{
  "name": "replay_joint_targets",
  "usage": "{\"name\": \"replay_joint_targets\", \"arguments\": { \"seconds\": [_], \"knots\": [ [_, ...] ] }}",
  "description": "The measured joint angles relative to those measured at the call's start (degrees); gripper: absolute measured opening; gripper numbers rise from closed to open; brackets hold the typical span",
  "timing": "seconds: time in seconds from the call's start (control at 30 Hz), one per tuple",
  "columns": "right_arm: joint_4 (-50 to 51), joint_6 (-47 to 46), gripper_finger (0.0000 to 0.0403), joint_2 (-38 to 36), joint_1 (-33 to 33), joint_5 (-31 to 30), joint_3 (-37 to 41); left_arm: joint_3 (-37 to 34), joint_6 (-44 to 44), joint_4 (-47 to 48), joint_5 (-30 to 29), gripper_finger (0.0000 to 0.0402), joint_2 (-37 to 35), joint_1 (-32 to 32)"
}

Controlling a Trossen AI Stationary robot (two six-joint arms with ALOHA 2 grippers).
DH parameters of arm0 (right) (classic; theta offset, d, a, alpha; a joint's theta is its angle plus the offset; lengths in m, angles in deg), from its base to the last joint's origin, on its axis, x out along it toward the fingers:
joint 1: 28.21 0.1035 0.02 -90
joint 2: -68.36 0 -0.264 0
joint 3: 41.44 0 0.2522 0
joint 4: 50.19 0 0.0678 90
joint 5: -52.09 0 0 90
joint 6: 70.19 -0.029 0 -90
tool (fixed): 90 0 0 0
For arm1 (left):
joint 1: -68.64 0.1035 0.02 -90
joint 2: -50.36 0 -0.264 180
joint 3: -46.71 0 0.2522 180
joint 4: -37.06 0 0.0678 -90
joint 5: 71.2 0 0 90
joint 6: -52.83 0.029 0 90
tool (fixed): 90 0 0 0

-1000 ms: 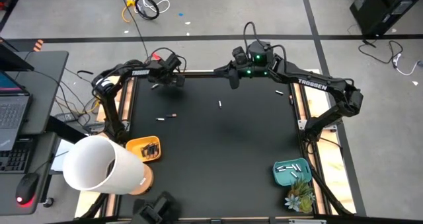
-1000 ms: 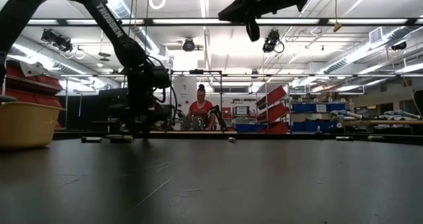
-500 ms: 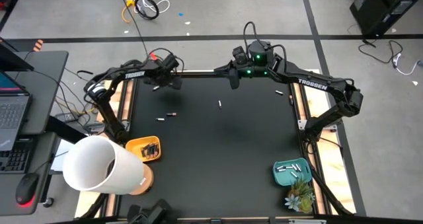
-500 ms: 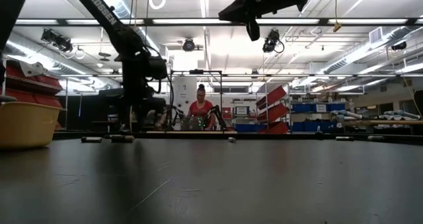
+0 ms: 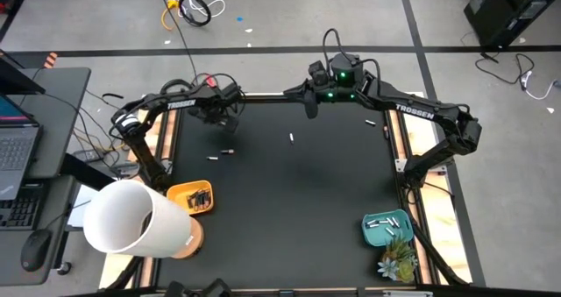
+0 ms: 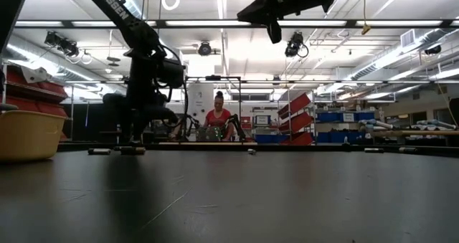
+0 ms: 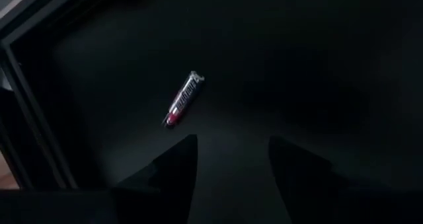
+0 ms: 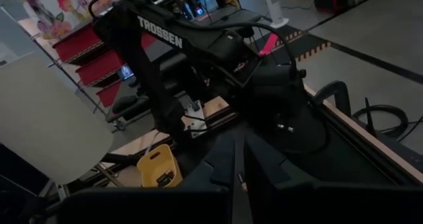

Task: Sort batteries
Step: Put the silver battery into the green bin

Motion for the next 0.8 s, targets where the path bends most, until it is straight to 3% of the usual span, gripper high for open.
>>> {"name": "replay_joint_targets", "arguments": {
  "seconds": [0.8],
  "knots": [
    [0.04,-0.41,0.0022,0.00,1.20,1.07,0.00,0.08,6.25,-5.26,11.09,0.0202,0.36,12.49]
  ]
}}
